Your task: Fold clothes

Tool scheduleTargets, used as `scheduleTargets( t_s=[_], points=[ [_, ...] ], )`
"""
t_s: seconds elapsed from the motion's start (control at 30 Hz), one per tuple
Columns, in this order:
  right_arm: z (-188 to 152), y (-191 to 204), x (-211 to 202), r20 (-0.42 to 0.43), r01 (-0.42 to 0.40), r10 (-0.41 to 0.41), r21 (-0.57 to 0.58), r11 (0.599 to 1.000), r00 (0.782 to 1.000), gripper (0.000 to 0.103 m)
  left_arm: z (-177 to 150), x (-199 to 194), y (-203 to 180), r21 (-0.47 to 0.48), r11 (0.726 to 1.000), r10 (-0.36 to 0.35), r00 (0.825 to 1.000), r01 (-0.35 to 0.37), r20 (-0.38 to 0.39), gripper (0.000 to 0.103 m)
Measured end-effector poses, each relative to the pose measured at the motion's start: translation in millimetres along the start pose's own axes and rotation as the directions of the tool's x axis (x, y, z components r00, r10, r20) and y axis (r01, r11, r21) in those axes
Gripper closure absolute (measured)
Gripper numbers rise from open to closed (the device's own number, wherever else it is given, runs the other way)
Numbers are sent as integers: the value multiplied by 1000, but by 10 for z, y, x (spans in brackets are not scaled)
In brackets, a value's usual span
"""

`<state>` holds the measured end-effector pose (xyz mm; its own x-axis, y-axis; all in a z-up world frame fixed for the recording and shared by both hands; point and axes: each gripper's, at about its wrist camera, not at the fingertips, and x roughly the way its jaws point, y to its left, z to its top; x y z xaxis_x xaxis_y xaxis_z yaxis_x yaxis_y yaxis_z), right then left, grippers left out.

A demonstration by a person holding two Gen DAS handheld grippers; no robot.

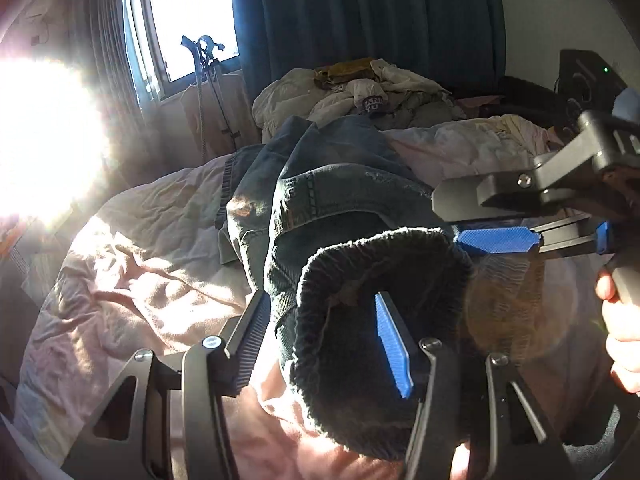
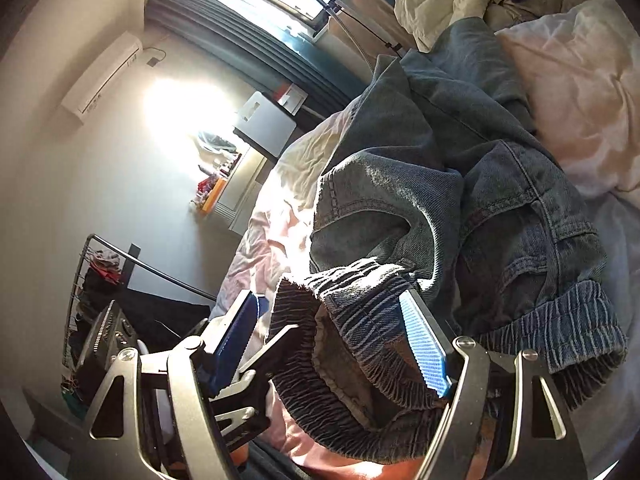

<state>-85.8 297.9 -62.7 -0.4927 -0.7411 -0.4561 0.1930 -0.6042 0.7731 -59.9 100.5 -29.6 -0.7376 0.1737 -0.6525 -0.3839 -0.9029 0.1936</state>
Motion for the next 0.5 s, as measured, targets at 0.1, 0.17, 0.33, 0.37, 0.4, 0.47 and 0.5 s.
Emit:
scheduleTargets(
  t_s=[0.1, 0.17, 0.33, 0.37, 0.4, 0.47, 0.5],
  points=[
    [12, -130, -35, 1, -34, 34, 57, 998, 999, 28, 70, 142, -145, 106, 994, 15, 1000, -15, -4, 49],
    [44, -182, -33, 2, -53, 53, 77, 996, 999, 28, 111, 162, -220, 159, 987, 5, 1000, -7, 18, 49],
    [99, -209, 23, 2, -117, 117, 78, 990, 993, 28, 134, 195, -328, 241, 970, 18, 996, -37, 83, 49],
    [110, -219, 34, 4, -129, 129, 80, 988, 992, 28, 152, 233, -295, 218, 975, 19, 997, -36, 81, 50],
    [121, -229, 45, 7, -142, 142, 82, 987, 990, 28, 167, 276, -241, 187, 982, 19, 997, -33, 76, 58],
    [146, -230, 61, 15, -141, 140, 71, 987, 990, 28, 185, 365, -100, 110, 994, 15, 998, -21, 54, 67],
    [159, -223, 67, 20, -129, 128, 58, 990, 992, 28, 180, 395, -29, 65, 998, 3, 999, -7, 51, 73]
  ],
)
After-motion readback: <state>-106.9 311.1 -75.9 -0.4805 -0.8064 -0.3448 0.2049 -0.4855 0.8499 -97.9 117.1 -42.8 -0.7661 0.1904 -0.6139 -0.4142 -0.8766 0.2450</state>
